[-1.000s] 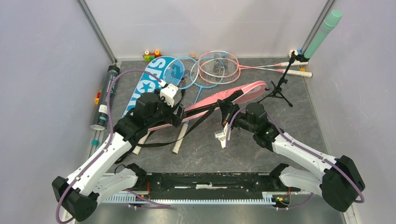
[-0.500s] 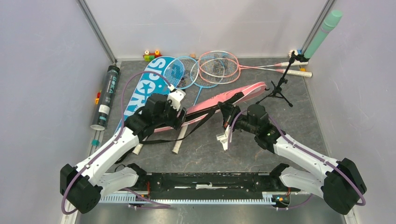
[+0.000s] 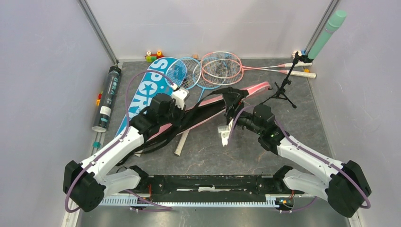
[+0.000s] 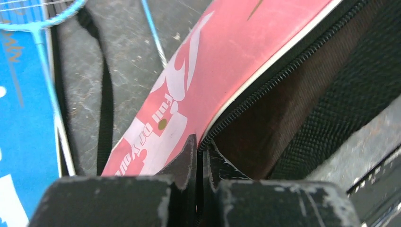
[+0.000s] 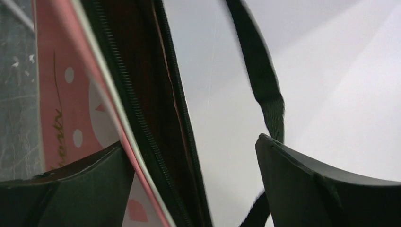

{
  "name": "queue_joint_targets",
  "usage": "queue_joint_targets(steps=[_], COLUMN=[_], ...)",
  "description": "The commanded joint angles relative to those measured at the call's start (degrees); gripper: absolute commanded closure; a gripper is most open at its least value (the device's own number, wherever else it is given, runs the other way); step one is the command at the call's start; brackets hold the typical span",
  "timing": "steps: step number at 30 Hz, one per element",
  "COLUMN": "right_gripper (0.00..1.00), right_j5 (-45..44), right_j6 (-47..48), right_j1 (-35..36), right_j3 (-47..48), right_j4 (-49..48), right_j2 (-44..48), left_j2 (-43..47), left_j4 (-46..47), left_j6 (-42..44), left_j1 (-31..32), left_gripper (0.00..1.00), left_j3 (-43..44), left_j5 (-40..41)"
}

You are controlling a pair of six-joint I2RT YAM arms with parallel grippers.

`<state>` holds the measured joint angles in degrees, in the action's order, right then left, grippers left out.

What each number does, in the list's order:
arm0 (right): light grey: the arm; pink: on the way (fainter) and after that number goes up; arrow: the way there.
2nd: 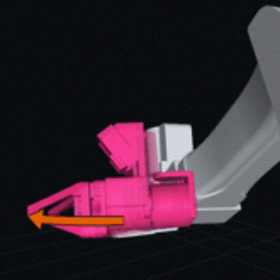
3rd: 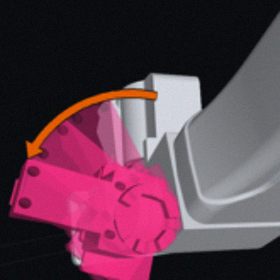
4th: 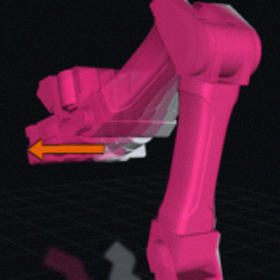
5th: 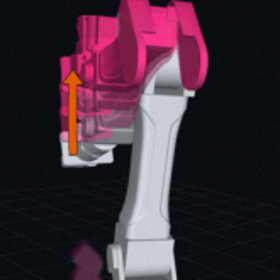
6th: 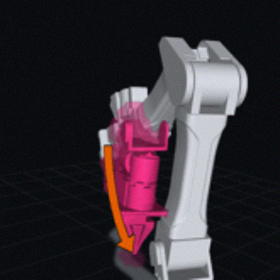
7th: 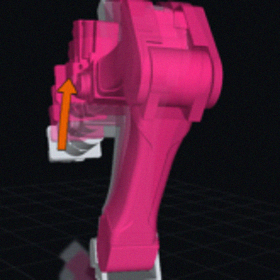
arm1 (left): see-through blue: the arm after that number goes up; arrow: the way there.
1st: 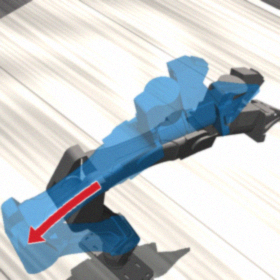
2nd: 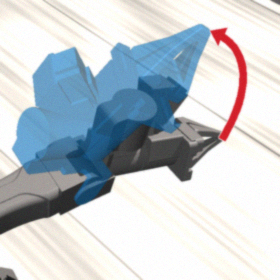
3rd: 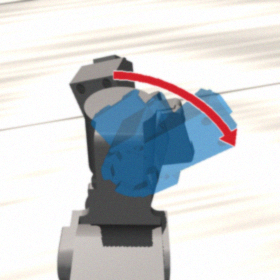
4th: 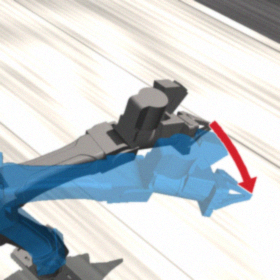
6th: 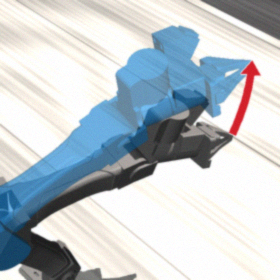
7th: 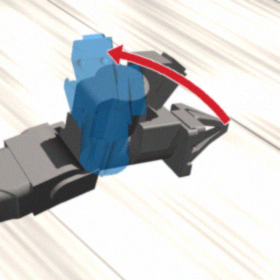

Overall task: Pack up the badminton gear
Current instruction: Open the racket bag at the center of the board.

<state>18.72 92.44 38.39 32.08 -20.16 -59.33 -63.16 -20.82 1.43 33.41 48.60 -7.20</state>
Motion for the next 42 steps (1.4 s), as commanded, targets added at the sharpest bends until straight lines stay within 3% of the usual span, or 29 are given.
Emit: queue_joint_targets(steps=[1, 8, 13, 17, 22, 27, 29, 34, 42], right_gripper=[0.02, 0.02, 0.02, 0.02, 0.02, 0.02, 0.02, 0.02, 0.02], right_j5=[-6.75, -16.83, -26.26, -25.12, -14.24, -9.29, -8.09, -5.87, -16.56], right_j6=[-16.21, -41.07, -70.65, -90.63, -99.62, -111.71, -116.02, -119.19, -115.04], right_j1=[0.04, 0.00, 0.02, -0.05, -0.01, 0.00, 0.00, 0.17, 5.94], right_j3=[8.33, 5.54, -2.71, -9.26, -17.85, -31.58, -34.49, -25.48, -11.32], right_j4=[-4.89, -1.89, -2.99, -3.82, -15.51, -44.03, -51.04, -42.27, -31.83], right_j2=[-2.27, -2.63, -1.17, 1.11, 8.97, 18.76, 19.64, 13.53, -4.39], left_j2=[3.66, 6.27, 8.86, 11.25, 12.72, 12.81, 12.65, 11.19, 7.59], left_j4=[9.47, 14.29, 17.84, 22.42, 24.51, 23.06, 22.90, 23.70, 24.98], left_j6=[-15.28, -23.58, -30.37, -38.74, -46.12, -48.27, -48.86, -48.90, -48.29], left_j1=[-0.01, 0.03, 0.07, 0.08, 0.47, 1.92, 3.02, 6.83, 13.33], left_gripper=[0.98, 0.98, 0.98, 0.98, 0.98, 0.98, 0.98, 0.98, 0.98], left_j3=[6.09, 8.97, 3.81, -2.79, -8.75, -9.93, -9.88, -9.67, -8.91], left_j5=[14.53, 24.32, 21.91, 18.26, 16.73, 19.91, 20.62, 20.81, 24.43])
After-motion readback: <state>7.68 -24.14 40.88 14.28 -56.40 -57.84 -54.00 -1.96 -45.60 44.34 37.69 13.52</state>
